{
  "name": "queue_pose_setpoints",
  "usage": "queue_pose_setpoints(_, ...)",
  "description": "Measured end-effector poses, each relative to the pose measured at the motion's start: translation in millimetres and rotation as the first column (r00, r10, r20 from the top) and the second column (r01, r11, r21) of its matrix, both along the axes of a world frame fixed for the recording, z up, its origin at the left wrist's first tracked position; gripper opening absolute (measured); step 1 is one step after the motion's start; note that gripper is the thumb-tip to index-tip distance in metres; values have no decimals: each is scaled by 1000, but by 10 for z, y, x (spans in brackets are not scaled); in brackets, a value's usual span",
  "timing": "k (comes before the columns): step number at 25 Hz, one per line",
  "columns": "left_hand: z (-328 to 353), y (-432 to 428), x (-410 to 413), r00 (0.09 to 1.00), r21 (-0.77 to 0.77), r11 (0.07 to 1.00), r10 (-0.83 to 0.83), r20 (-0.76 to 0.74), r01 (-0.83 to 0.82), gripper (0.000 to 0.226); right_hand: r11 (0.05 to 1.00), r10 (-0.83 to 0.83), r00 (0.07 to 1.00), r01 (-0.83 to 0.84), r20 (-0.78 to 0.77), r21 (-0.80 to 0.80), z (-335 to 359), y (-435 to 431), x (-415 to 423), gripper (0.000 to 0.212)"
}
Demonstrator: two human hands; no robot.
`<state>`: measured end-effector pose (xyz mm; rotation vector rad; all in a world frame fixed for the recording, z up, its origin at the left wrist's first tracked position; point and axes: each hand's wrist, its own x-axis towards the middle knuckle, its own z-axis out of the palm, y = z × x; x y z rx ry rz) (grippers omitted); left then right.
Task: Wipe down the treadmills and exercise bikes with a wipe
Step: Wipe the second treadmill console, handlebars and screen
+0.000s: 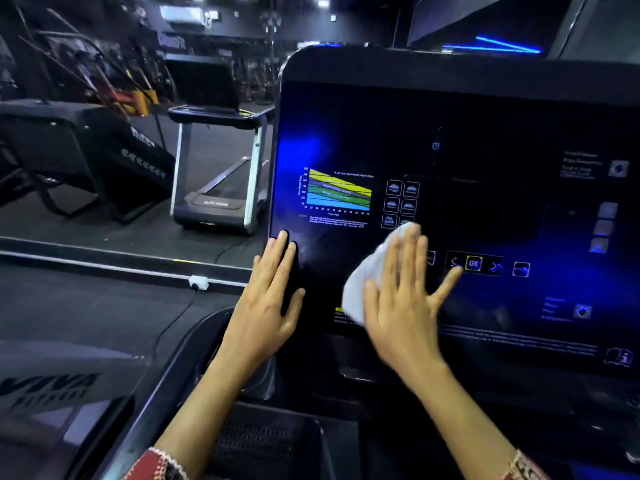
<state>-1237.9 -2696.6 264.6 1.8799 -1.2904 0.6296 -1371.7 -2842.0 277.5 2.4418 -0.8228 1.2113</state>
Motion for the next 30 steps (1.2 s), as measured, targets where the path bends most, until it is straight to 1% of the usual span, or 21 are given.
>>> queue_pose_setpoints(2, -57, 66, 4, 999, 36, 999, 37, 37, -38, 62, 990, 134, 987, -137, -84, -32, -64, 119, 140, 69)
queue_pose_setpoints(3, -73, 88, 5, 997, 51, 997, 51, 51, -54, 62, 984, 160, 980, -168, -120, -56, 27, 116, 239, 69)
queue_pose_setpoints(5, -90, 129, 4, 995, 69, 994, 77, 66, -82, 62, 988, 128, 987, -135, -100, -74, 279, 64, 403, 68)
queue_pose_setpoints(7, -102, 154, -11, 993, 72, 992, 96, 67, -101, 61, 996, 81, 996, -81, -29, -31, 459, 29, 494, 66)
queue_pose_setpoints(8, -122, 172, -19, 992, 74, 991, 107, 65, -112, 61, 995, 97, 995, -98, -29, -31, 474, 68, 543, 65)
queue_pose_setpoints(9, -147, 194, -29, 991, 77, 990, 115, 66, -120, 60, 987, 146, 986, -151, -77, -63, 438, 131, 577, 64)
queue_pose_setpoints(11, -211, 246, -41, 988, 79, 987, 130, 83, -136, 60, 934, 242, 930, -301, -275, -194, 273, 218, 554, 63)
queue_pose_setpoints(12, -244, 272, -46, 986, 86, 986, 138, 93, -146, 60, 906, 251, 903, -346, -349, -242, 210, 199, 479, 63)
queue_pose_setpoints(13, -273, 294, -49, 984, 94, 984, 143, 105, -153, 60, 898, 239, 895, -352, -377, -265, 193, 150, 376, 62)
queue_pose_setpoints(15, -296, 316, -53, 982, 97, 983, 145, 122, -157, 60, 925, 211, 929, -291, -306, -246, 248, 30, 248, 61)
queue_pose_setpoints(17, -295, 315, -50, 980, 94, 982, 151, 125, -164, 60, 965, 161, 973, -190, -165, -178, 374, 28, 353, 61)
queue_pose_setpoints(18, -298, 311, -50, 980, 94, 981, 155, 126, -168, 59, 976, 167, 981, -179, -97, -128, 437, 88, 491, 59)
queue_pose_setpoints(19, -299, 311, -53, 979, 95, 981, 159, 127, -171, 59, 975, 199, 978, -204, -61, -87, 471, 186, 645, 59)
queue_pose_setpoints(20, -300, 316, -53, 978, 98, 980, 161, 130, -174, 59, 964, 250, 966, -255, -69, -79, 452, 294, 768, 59)
queue_pose_setpoints(21, -305, 320, -49, 978, 99, 980, 162, 134, -176, 59, 943, 302, 944, -316, -131, -107, 365, 375, 827, 60)
queue_pose_setpoints(22, -315, 325, -42, 977, 97, 979, 163, 137, -177, 59, 905, 351, 907, -392, -232, -163, 229, 408, 814, 59)
queue_pose_setpoints(24, -334, 338, -31, 976, 98, 979, 165, 139, -180, 59, 824, 410, 822, -520, -394, -226, -18, 319, 588, 55)
queue_pose_setpoints(25, -342, 348, -32, 976, 106, 978, 166, 139, -182, 59, 813, 419, 806, -538, -418, -222, -70, 223, 413, 54)
queue_pose_setpoints(26, -342, 352, -33, 976, 114, 976, 167, 141, -184, 59, 823, 413, 822, -521, -393, -226, -67, 110, 284, 53)
queue_pose_setpoints(28, -337, 340, -44, 974, 114, 975, 175, 145, -192, 58, 888, 353, 897, -410, -265, -207, 58, -18, 222, 53)
queue_pose_setpoints(30, -329, 300, -67, 976, 98, 978, 168, 140, -183, 57, 931, 337, 936, -348, -106, -114, 195, 31, 381, 53)
